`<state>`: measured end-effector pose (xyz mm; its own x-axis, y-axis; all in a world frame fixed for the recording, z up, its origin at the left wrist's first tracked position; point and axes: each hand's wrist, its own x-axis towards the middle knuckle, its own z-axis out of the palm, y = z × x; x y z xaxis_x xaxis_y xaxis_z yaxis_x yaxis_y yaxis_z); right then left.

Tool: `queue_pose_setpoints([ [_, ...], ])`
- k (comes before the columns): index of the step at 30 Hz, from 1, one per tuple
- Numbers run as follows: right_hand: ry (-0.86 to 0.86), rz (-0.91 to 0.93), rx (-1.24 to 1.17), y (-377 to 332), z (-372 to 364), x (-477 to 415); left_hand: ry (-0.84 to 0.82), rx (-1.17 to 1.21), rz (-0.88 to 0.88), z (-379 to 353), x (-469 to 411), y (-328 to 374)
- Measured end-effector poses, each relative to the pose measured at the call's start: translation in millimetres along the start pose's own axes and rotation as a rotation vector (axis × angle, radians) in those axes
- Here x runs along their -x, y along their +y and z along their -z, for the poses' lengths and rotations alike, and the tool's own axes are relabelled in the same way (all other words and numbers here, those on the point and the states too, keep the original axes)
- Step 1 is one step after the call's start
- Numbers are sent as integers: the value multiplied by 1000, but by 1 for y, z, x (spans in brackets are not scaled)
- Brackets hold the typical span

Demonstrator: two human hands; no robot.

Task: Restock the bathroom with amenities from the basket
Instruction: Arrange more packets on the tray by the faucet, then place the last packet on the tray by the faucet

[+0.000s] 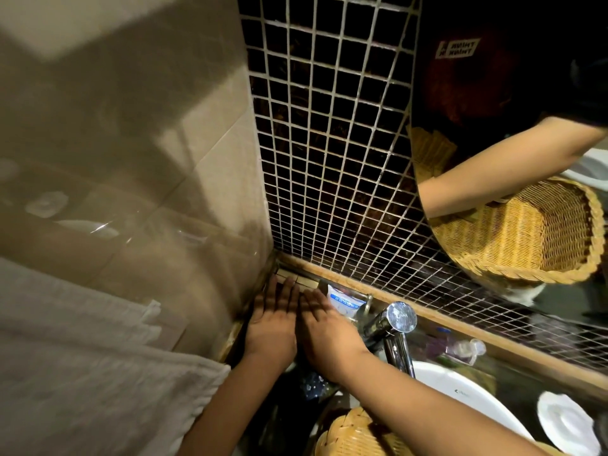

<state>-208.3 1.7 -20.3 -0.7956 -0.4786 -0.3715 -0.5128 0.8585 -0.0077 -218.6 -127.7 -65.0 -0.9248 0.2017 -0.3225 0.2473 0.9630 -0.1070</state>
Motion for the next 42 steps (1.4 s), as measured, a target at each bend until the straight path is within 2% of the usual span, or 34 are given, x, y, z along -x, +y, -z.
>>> queue_pose_setpoints([
  [7,-37,-32,-147,1,1,0,-40,-10,5,11,0,-3],
  [13,23,-122,-367,9,11,17,44,-31,7,31,20,-1],
  [17,76,-137,-399,15,28,43,126,-46,29,47,38,5],
  [23,191,-123,-320,17,53,104,196,-3,64,79,78,34],
  [30,255,-111,-303,10,59,202,352,11,-83,107,155,79],
  [33,217,-102,-306,14,41,246,343,28,-261,96,199,94],
  [37,76,-11,-208,22,5,291,263,-80,-620,70,233,114],
  [42,-171,114,-114,28,-46,319,17,-174,-638,34,251,140],
])
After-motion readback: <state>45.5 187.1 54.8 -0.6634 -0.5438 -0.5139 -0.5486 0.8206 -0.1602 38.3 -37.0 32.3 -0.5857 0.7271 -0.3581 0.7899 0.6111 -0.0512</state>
